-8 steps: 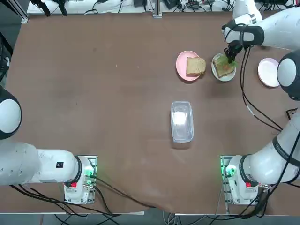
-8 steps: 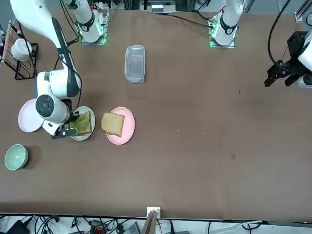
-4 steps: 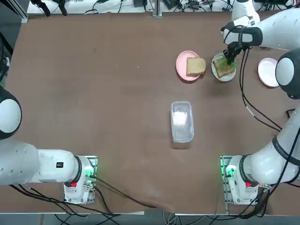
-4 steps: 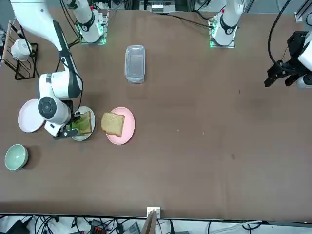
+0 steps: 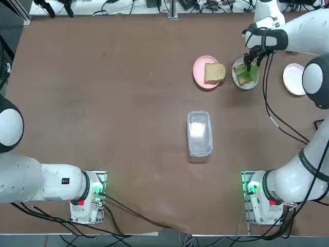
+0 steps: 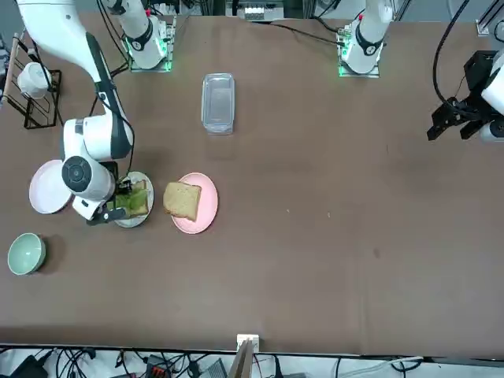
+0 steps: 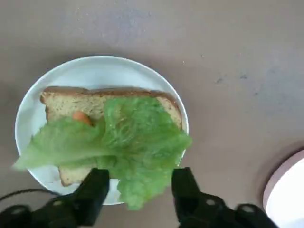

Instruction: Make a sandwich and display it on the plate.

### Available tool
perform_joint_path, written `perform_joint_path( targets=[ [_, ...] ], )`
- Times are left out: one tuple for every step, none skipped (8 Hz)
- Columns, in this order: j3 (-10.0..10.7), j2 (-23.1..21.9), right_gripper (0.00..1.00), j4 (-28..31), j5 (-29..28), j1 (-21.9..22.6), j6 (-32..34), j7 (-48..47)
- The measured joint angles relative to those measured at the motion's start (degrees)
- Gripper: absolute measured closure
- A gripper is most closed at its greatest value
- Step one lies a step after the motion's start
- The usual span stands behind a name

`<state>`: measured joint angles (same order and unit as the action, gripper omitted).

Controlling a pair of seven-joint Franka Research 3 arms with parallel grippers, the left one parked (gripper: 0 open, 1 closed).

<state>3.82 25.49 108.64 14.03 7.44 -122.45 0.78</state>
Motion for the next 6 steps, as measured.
perform_joint_path(
  targets=[
    [0.12, -0.74, 0.0, -0.32, 0.09, -0.24, 0.06, 0.07],
    [0.21, -1.71, 0.0, -1.11, 0.12, -0.6, 0.47, 0.14],
    [0.23, -2.66, 0.0, -2.85, 0.1, -0.77, 2.3, 0.19],
    [0.19, -3.29, 0.0, -5.57, -0.45, -0.77, 5.19, 0.19],
    [0.05, -3.68, 0.0, -8.63, -2.73, -0.76, 7.82, 0.19],
    [-0.1, -3.81, 0.0, -11.18, -6.58, -0.67, 9.35, 0.21]
  ],
)
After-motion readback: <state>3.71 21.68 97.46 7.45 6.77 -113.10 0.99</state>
